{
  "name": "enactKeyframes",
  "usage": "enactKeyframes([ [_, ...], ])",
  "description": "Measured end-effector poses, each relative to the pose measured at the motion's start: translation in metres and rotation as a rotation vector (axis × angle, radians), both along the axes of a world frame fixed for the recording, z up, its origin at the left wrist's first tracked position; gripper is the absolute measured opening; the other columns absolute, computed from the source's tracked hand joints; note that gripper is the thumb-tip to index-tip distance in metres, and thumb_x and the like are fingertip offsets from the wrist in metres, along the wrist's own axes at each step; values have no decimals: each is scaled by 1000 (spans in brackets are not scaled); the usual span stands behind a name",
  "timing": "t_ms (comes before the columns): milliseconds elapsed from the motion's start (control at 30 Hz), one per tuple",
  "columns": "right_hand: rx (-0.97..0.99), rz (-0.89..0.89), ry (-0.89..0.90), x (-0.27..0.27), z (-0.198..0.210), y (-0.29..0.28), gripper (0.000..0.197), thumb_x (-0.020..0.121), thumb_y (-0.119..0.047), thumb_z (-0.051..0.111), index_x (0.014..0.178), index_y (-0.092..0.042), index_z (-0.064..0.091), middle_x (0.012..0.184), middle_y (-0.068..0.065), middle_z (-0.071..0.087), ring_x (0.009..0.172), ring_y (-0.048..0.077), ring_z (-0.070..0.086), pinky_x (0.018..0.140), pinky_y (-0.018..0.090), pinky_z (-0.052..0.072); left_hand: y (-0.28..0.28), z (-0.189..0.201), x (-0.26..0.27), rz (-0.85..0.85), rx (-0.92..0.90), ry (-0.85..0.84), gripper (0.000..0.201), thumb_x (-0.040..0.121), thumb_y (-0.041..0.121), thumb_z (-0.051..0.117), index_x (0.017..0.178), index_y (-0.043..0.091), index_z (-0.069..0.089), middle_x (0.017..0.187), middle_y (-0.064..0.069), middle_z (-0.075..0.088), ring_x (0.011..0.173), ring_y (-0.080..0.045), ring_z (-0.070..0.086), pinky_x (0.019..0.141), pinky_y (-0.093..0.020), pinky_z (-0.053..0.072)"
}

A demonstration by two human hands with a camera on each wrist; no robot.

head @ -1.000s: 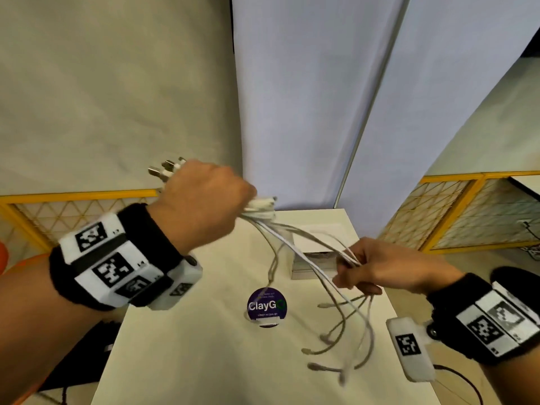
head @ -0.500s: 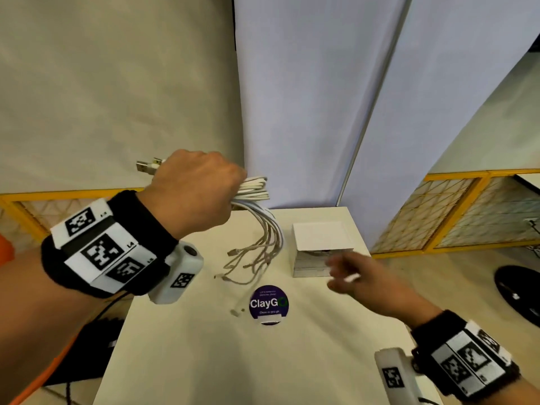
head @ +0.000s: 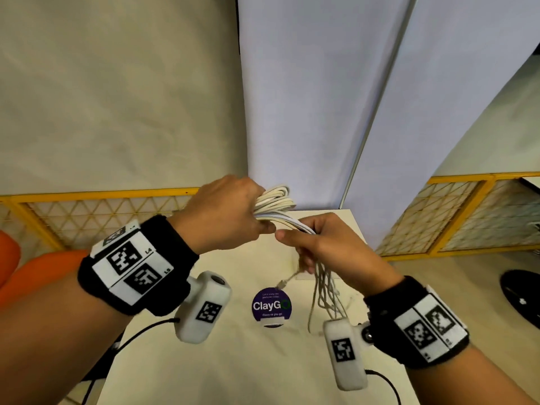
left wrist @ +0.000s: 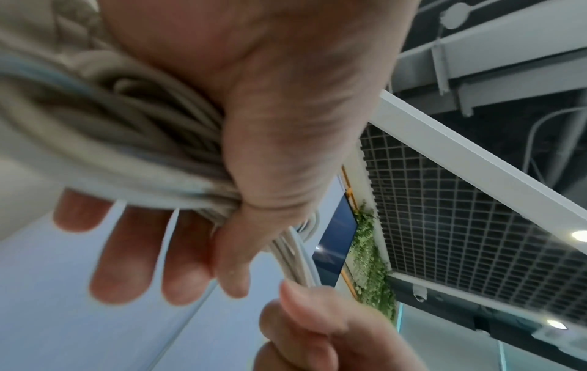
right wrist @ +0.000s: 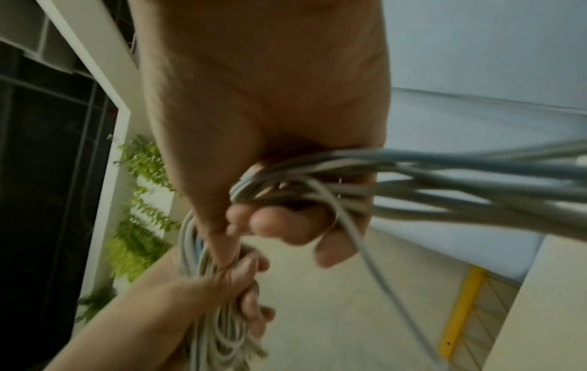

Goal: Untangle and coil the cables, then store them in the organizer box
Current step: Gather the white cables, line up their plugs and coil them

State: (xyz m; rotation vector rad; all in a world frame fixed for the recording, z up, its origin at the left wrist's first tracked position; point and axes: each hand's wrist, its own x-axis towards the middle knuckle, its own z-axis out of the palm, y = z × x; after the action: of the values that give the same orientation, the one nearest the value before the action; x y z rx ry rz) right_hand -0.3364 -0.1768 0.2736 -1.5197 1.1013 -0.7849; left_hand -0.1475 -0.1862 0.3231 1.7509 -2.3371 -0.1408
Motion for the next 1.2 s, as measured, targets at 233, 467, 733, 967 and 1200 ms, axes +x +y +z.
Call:
enactKeyframes([
  [233, 198, 9, -310, -16, 12, -2, 48, 85, -18, 67, 53, -21, 32, 48, -5, 19, 41, 12, 14, 50, 32, 9, 2, -17, -1, 11, 138, 450, 40, 70, 57, 82, 77, 22, 65, 56, 7, 60, 51, -12, 52, 55, -29, 45],
  [467, 243, -98, -672, -8, 24, 3, 46, 81, -20, 61, 57, -23, 22, 48, -5, 11, 43, 13, 5, 43, 26, 9, 19, -18, -27, -109, 246, 976, 30, 68, 52, 74, 65, 27, 60, 54, 1, 45, 50, -17, 41, 49, -31, 41],
  [733, 72, -232, -730, 10, 36, 13, 35, 96, -23, 58, 66, -19, 42, 57, 2, 22, 41, 10, 17, 42, 22, 15, 26, -28, -50, -98, 95, 1104, 50, 65, 62, 65, 77, 13, 61, 54, 6, 55, 52, -10, 52, 53, -25, 43],
  [967, -43, -282, -426, 16, 52, 21, 57, 100, -48, 46, 48, -25, 52, 46, -5, 41, 38, 10, 35, 44, 23, 30, 33, -25, -56, -80, -12, 1202, 69, 57, 67, 66, 96, 10, 64, 58, 10, 61, 53, -2, 57, 54, -16, 45],
  [1200, -101, -200, -25, 17, 59, 29, 70, 98, -62, 22, 51, -21, 54, 45, 1, 47, 48, 20, 46, 47, 26, 42, 39, -8, -56, -155, -69, 1210, 68, 54, 65, 66, 108, 23, 59, 79, 23, 69, 77, 4, 68, 64, -10, 48],
])
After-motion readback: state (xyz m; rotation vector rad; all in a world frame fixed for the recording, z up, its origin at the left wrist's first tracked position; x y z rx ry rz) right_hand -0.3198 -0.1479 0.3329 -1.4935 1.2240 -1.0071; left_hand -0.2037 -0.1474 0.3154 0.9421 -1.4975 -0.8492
